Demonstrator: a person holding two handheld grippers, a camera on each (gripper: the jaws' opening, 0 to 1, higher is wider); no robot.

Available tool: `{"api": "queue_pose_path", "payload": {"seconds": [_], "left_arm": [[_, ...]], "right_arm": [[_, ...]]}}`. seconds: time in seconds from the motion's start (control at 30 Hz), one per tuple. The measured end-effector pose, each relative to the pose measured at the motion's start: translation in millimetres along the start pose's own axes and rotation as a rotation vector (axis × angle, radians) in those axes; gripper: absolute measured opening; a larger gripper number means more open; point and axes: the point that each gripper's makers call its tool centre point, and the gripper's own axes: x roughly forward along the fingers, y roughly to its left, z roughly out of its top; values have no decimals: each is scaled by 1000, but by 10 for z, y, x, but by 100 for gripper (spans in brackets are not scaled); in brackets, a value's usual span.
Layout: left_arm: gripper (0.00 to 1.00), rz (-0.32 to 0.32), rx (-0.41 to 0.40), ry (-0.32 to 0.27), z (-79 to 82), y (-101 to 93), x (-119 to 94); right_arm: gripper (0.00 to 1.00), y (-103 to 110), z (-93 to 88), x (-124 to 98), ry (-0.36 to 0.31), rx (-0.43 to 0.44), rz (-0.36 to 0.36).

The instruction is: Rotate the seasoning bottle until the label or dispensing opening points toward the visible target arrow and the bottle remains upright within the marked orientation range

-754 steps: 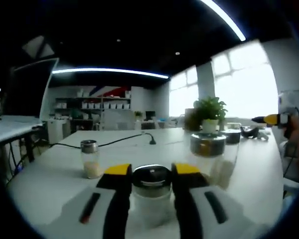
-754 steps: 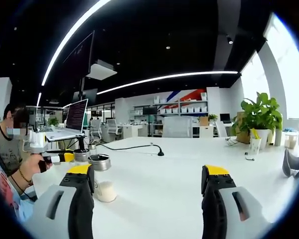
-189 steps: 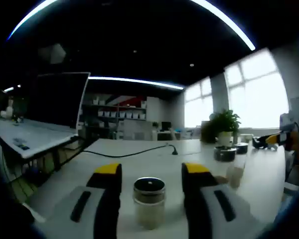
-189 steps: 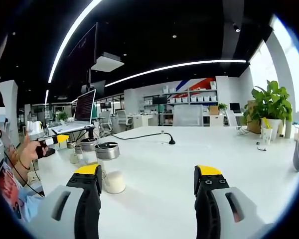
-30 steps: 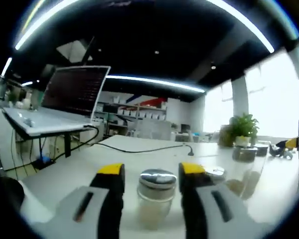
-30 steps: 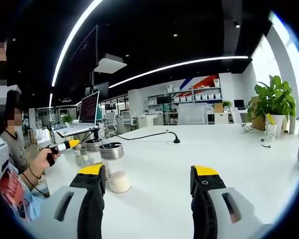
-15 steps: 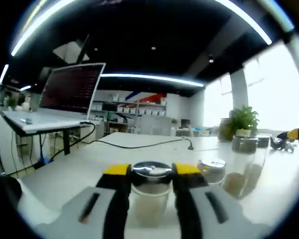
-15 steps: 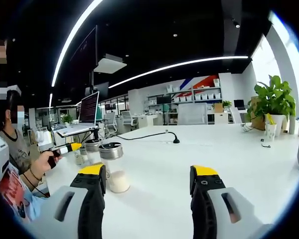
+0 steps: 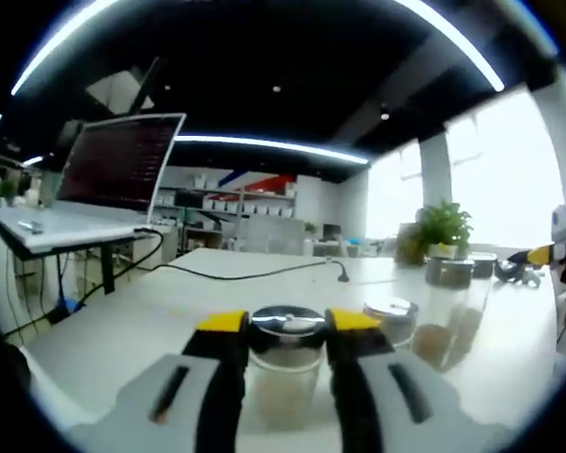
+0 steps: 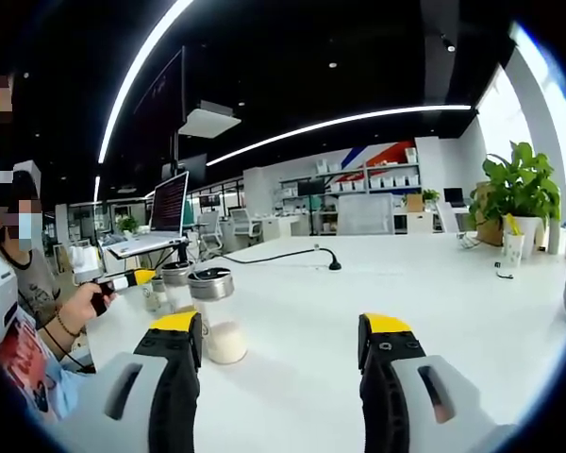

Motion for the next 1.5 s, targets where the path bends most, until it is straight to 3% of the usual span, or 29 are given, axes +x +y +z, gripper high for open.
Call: {"api": "queue_pose_path", "payload": {"seconds": [0.2,0.37,0.5,0.93,1.5], "left_arm": [[33,-52,1,19,-3,8,13],[33,-137,-13,53,-18,7,24],[33,-262,2,79,-33,-52,12],[33,-475,34,112,-58,-80,28],[33,-659,84,170,-78,-95,34]], "right_arm": [[69,10,-13,8,4,-1,1],[68,6,-20,14,6,0,3],[68,10,-26,15,7,1,6],[67,24,-82,56,22,13,15],[67,-34,-48,27,12,17,-4]]}}
